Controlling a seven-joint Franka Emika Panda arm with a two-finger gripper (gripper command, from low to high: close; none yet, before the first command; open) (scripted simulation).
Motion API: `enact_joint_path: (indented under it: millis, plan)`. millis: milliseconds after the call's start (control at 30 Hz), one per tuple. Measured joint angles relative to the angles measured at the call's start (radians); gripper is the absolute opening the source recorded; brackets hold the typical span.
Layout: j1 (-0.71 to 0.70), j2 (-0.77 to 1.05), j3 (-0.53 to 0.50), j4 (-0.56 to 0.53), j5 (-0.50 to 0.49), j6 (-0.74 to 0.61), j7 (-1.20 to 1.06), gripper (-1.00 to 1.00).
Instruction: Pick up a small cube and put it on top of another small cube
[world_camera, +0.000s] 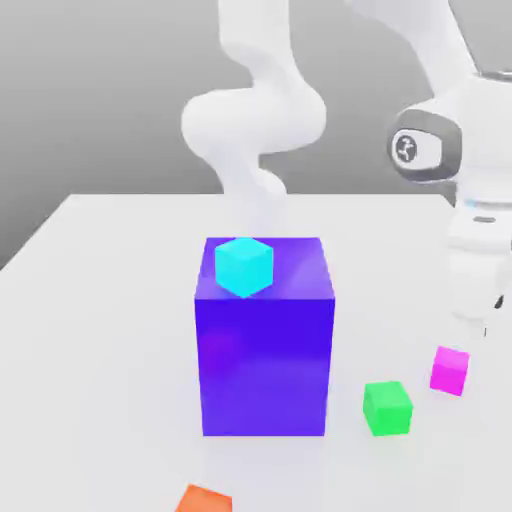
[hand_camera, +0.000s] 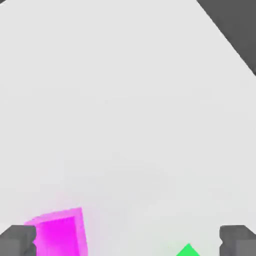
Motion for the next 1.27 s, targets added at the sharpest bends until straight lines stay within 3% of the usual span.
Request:
enact_joint_path:
  millis: [233, 267, 500, 700, 933, 1133, 1167, 1267]
  plan:
    - [0.142, 0.256, -0.162, 0.025, -0.195, 0.188, 0.131, 0.00]
    - [0.155, 0.275, -0.177, 0.029, -0.204, 0.203, 0.138, -1.00]
    - [0.151, 0.272, -0.173, 0.029, -0.208, 0.199, 0.141, -1.00]
    - [0.079, 0.076, -0.066, -0.014, -0.047, 0.048, 0.018, -1.00]
    - [-0.131, -0.111, -0.169, -0.037, 0.068, -0.110, -0.331, -1.00]
    - [-0.137, 0.055, -0.187, -0.030, 0.021, 0.046, -0.333, -1.00]
    - [-0.133, 0.075, -0.192, -0.029, 0.012, 0.066, -0.328, 1.00]
    - [-0.133, 0.075, -0.192, -0.029, 0.012, 0.066, -0.328, 1.00]
